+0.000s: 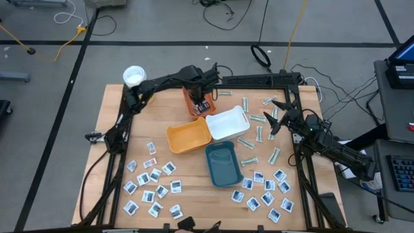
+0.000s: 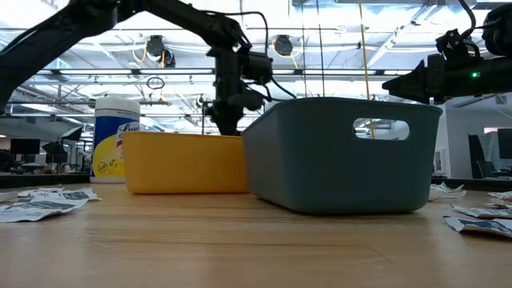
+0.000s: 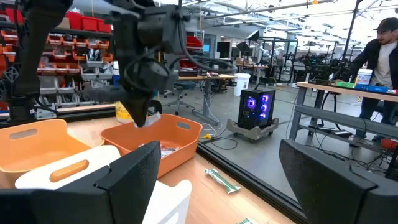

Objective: Pick & Place First Aid Supplies
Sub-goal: Put the orange ointment pack into the orange bin

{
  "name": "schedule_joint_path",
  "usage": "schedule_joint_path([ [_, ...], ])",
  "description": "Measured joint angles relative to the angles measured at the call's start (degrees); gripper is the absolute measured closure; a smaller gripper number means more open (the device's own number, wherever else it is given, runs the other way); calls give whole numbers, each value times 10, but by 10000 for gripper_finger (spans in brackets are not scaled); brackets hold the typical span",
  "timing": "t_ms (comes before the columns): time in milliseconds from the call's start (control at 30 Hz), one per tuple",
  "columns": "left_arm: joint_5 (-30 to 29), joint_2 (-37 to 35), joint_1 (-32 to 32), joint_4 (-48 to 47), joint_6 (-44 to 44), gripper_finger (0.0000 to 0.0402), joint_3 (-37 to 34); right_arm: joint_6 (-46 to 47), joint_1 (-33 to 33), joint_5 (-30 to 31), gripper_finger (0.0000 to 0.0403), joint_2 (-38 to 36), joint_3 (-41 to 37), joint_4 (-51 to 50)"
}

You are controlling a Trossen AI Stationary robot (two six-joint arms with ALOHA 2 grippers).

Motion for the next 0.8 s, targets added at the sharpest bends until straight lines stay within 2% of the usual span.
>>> schedule_joint_path([
  [200, 1, 13, -7, 8, -5, 394, 0, 0, 0, 0, 80, 0, 0, 0],
  [367, 1, 13, -8, 9, -22, 364, 0, 0, 0, 0, 80, 0, 0, 0],
  [700, 1, 13, -10, 10, -35, 203, 0, 0, 0, 0, 80, 0, 0, 0],
  [800, -8, 5, -10, 0, -80, 171, 0, 0, 0, 0, 80, 0, 0, 0],
])
